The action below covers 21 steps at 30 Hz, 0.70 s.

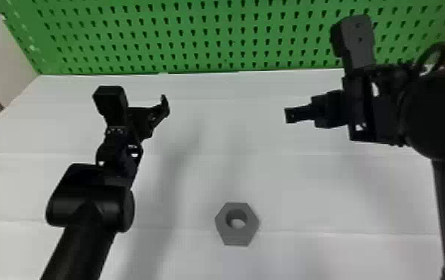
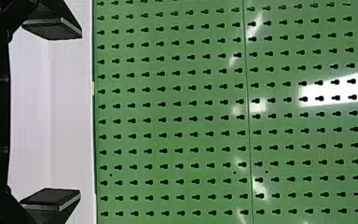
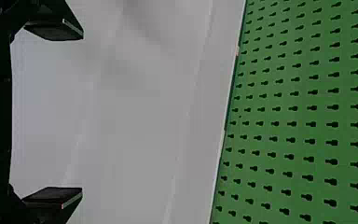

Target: Pick up the hex nut

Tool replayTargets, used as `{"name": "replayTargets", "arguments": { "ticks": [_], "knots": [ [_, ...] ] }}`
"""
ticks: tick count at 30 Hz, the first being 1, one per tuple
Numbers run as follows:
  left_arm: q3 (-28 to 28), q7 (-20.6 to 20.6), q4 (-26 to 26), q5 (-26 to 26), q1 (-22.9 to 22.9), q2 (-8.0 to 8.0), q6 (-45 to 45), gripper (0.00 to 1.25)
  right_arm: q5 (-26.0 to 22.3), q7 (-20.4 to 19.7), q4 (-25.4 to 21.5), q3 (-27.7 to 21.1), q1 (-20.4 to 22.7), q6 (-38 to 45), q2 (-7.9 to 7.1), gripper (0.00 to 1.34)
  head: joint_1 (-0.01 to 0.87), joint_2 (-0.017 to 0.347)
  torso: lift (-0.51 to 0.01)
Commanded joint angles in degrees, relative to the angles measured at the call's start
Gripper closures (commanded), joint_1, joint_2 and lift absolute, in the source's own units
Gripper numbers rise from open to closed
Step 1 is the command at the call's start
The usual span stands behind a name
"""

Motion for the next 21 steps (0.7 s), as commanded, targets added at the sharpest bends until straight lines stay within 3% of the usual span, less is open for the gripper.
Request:
{"name": "replayTargets", "arguments": {
  "ticks": [1,21],
  "knots": [
    [-0.1,0.0,0.3,-0.3,-0.2,0.0,0.1,0.09,-3.6,0.0,3.2,1.1,-1.5,0.3,-0.12,0.12,0.785,0.149,-0.088],
    [-0.6,0.0,1.4,-1.0,-1.3,0.53,0.0,0.09,-10.0,-0.1,18.7,10.7,-8.4,0.3,-0.03,0.12,0.785,0.149,-0.088]
  ]
}}
